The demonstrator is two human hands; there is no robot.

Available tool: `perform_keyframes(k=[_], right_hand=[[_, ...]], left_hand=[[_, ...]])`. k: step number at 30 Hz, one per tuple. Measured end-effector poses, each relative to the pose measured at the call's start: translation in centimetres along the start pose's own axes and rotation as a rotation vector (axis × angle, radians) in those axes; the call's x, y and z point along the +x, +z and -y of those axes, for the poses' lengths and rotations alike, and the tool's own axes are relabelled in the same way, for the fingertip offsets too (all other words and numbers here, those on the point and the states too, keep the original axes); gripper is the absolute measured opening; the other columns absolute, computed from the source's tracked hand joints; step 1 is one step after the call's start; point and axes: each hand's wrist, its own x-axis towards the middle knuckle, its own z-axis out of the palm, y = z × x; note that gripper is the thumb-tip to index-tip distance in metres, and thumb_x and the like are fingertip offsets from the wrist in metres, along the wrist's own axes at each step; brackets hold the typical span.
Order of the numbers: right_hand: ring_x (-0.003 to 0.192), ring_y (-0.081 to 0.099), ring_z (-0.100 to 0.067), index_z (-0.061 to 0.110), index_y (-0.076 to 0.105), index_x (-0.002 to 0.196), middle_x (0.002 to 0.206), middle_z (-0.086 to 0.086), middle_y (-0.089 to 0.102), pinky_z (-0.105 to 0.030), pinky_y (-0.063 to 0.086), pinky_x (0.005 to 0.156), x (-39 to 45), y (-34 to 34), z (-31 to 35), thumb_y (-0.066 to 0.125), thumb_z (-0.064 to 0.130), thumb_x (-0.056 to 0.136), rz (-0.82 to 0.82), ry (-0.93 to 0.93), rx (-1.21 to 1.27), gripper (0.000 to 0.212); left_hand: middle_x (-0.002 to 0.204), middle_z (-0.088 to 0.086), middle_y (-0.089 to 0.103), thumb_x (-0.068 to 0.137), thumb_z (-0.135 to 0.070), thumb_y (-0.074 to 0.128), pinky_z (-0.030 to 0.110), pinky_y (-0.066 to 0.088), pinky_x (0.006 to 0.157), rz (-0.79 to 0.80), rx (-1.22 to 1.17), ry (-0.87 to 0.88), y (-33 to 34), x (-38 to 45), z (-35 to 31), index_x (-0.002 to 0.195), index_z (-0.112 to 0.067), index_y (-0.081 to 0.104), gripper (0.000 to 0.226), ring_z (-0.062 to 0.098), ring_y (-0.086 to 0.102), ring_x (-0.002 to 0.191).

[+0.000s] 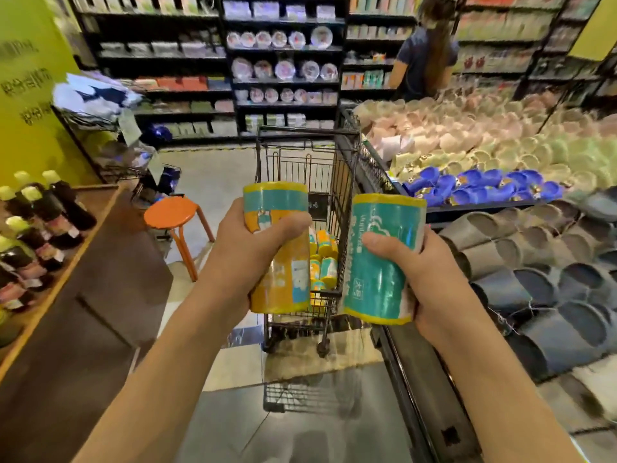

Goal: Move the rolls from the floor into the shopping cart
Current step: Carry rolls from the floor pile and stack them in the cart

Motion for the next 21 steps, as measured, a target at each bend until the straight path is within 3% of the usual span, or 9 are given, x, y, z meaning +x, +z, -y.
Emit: perform_keyframes(k=[3,6,16,21], right_hand=[[0.091,0.077,-0.026,0.017,0.066,0.115,0.104,-0.007,0.078,-0.038,0.062,0.068,4.8,-0.9,-0.6,0.081,0.023,0.067,0.010,0.023,0.009,0.050],[0.094,0.077,-0.028,0.014,0.064,0.121,0.106,-0.008,0.078,-0.039,0.062,0.068,9.7,-1.2,-1.1,0.082,0.024,0.069,0.005,0.045,-0.009,0.056],[0.097,0.076,-0.030,0.012,0.062,0.122,0.109,-0.009,0.077,-0.049,0.063,0.078,26.0,-1.9,-2.7,0.083,0.024,0.067,-0.074,0.106,-0.058,0.061],[0.089,0.077,-0.023,0.014,0.061,0.118,0.103,-0.005,0.078,-0.034,0.062,0.065,34.1,-2.7,-5.8,0.093,0.020,0.062,-0.052,0.198,-0.075,0.064]], left_hand=[[0.107,0.008,0.073,0.061,-0.036,0.090,0.047,0.063,0.077,-0.008,0.005,-0.011,1.0,4.7,0.8,0.122,-0.020,0.058,0.070,0.024,0.075,0.092],[0.103,0.007,0.075,0.060,-0.036,0.085,0.041,0.064,0.071,-0.008,-0.033,-0.034,1.8,10.0,1.8,0.120,-0.020,0.060,0.066,0.022,0.076,0.087],[0.102,0.007,0.076,0.065,-0.031,0.089,0.044,0.062,0.074,0.059,-0.023,-0.111,3.5,27.8,4.8,0.112,-0.026,0.064,0.054,0.026,0.076,0.090],[0.102,0.007,0.076,0.059,-0.039,0.088,0.045,0.062,0.072,-0.018,-0.017,-0.187,4.3,34.9,8.1,0.117,-0.023,0.061,0.066,0.027,0.076,0.088]])
